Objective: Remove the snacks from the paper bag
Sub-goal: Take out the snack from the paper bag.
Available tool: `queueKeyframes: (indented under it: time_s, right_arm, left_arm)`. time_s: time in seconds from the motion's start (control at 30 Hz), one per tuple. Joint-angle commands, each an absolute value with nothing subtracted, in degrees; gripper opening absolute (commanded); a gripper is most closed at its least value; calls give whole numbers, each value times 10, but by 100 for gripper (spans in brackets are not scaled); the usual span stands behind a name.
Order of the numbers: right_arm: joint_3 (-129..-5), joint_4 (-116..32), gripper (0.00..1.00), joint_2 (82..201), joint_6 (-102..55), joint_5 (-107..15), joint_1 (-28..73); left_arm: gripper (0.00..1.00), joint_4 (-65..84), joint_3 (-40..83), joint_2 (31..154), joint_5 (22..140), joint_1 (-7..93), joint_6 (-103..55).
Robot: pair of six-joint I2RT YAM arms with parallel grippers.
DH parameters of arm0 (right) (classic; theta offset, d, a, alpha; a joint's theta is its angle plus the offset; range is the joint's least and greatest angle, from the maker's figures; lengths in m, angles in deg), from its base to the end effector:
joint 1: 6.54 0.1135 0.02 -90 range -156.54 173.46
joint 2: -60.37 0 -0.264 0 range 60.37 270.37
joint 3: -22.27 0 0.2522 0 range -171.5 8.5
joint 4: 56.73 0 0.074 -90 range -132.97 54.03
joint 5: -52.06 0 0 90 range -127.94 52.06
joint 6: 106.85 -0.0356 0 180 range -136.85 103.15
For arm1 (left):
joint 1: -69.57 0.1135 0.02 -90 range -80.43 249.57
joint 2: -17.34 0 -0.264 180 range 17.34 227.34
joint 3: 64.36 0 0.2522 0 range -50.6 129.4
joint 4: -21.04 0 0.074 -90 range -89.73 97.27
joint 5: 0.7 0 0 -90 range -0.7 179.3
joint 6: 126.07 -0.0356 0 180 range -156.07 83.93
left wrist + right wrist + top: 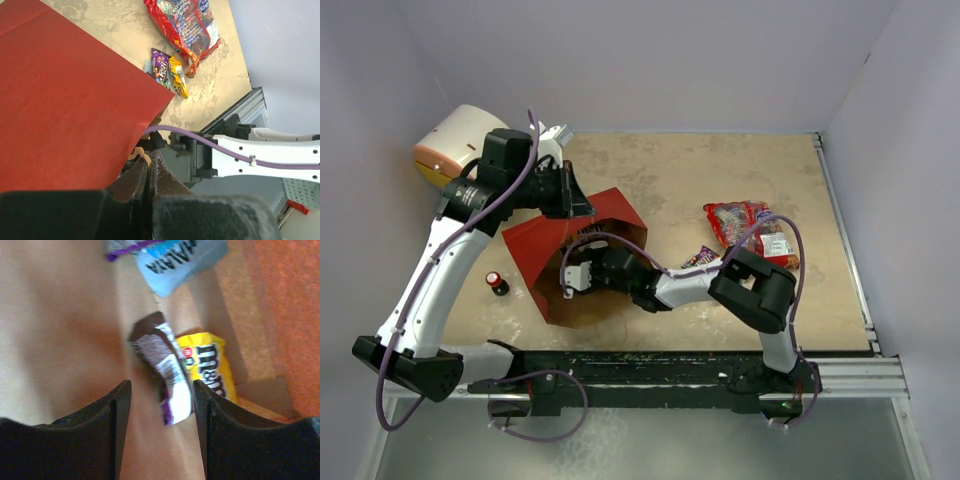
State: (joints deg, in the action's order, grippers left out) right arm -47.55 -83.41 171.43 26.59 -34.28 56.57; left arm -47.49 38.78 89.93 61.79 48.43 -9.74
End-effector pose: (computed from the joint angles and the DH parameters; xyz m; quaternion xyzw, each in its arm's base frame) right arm 0.1877 0.3651 0.1661 -0.6220 0.4884 0.0796 0.6068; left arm 0.2192 -0.1024 0.4286 0.0646 0.8768 -0.3671 0.3039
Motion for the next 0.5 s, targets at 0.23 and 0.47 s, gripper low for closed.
queueKeyframes:
  time_s: [0.23, 0.47]
  right_arm:
    - [-600, -746, 58, 1772, 388, -368, 525]
    - [-615, -719, 62, 1781, 379, -403, 517]
  left_arm:
    - [0, -452, 396, 895, 623, 483, -112]
    - [0, -439, 382, 887, 624, 484, -98]
